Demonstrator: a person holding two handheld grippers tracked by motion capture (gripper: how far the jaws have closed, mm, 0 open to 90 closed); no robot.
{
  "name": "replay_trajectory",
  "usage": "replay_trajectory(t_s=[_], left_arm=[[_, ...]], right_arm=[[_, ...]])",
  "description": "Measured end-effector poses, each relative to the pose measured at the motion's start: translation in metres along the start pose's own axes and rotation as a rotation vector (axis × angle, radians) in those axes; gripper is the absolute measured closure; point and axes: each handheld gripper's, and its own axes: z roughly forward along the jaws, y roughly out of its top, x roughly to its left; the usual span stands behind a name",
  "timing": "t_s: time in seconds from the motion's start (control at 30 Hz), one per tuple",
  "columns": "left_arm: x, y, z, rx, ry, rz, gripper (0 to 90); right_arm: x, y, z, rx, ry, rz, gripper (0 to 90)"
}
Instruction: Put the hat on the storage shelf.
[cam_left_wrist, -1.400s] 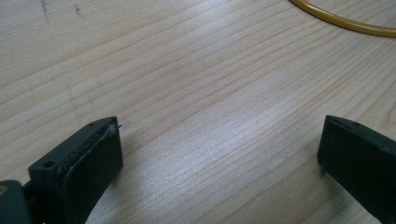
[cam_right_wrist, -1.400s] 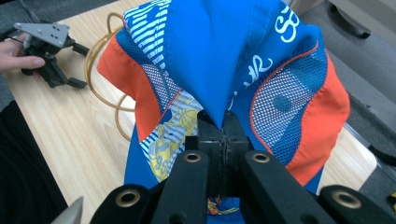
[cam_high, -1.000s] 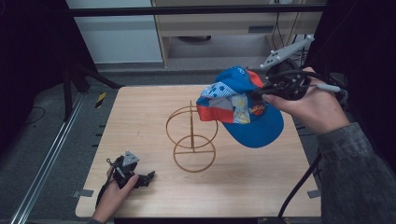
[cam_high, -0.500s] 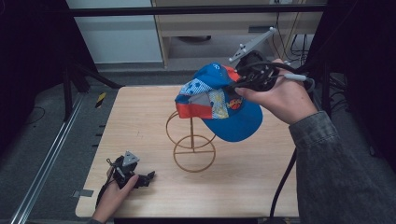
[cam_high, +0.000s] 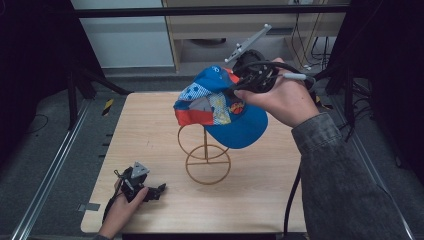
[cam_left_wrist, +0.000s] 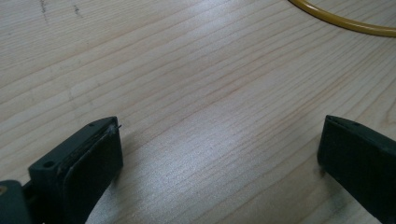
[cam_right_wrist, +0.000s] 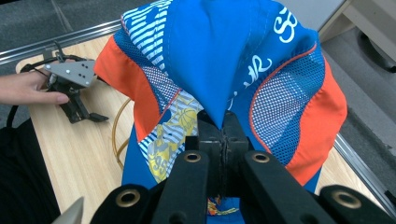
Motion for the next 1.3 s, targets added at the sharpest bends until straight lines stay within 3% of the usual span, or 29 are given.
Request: replay_trajectory(t_s=[0.53,1.3], left_arm=[[0.0,0.0,0.0,0.0,0.0,0.0,0.0],[0.0,0.0,0.0,0.0,0.0,0.0,0.0]], right_arm=[[0.007,0.017,0.029,0.026,0.019,-0.015,90.0],[0.021,0.023,0.076,0.086,0.061,-0.029,90.0]])
